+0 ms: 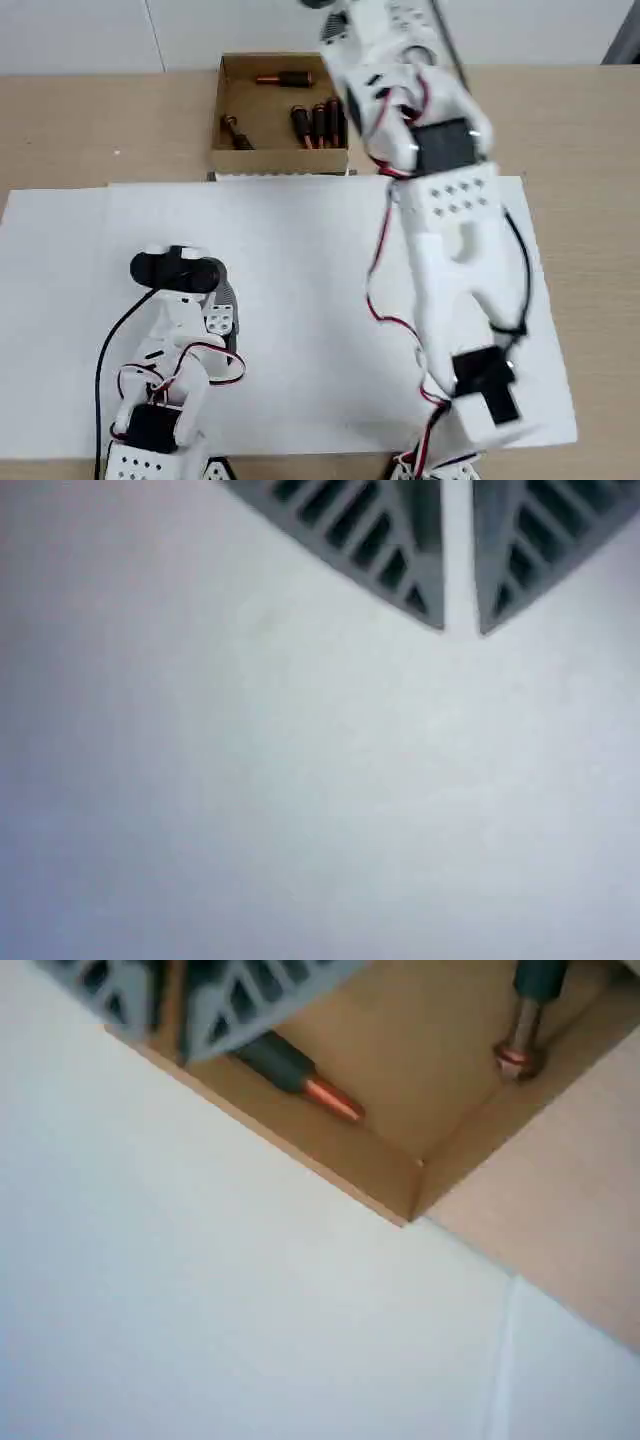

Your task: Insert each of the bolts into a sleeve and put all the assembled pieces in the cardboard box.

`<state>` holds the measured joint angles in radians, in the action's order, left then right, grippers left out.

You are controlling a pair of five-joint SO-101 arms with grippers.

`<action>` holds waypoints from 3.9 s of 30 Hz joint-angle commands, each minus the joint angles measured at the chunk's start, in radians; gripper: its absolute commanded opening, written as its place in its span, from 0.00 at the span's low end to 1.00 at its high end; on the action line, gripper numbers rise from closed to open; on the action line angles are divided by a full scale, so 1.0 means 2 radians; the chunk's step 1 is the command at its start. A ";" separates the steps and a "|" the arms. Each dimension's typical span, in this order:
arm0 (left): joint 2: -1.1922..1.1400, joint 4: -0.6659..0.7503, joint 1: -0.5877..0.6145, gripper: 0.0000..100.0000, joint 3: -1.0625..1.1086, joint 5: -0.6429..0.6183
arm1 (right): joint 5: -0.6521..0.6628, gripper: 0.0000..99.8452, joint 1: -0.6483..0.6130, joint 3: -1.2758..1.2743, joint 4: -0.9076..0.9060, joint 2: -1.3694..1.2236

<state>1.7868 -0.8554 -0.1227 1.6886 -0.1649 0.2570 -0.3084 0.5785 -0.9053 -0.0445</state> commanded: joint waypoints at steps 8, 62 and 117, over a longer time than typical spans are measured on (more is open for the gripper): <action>0.004 -0.001 0.004 0.01 -0.003 0.002 | -0.054 0.00 0.082 0.021 -0.116 0.184; 0.004 -0.001 0.004 0.01 -0.003 0.002 | -0.133 0.00 0.144 -0.844 -0.104 0.929; 0.004 -0.001 0.004 0.01 -0.003 0.002 | -0.117 0.00 0.155 -1.131 -0.009 0.929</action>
<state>1.7868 -0.8554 -0.1227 1.6886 -0.1649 0.0176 -0.0046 -1.6694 -0.9191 1.8029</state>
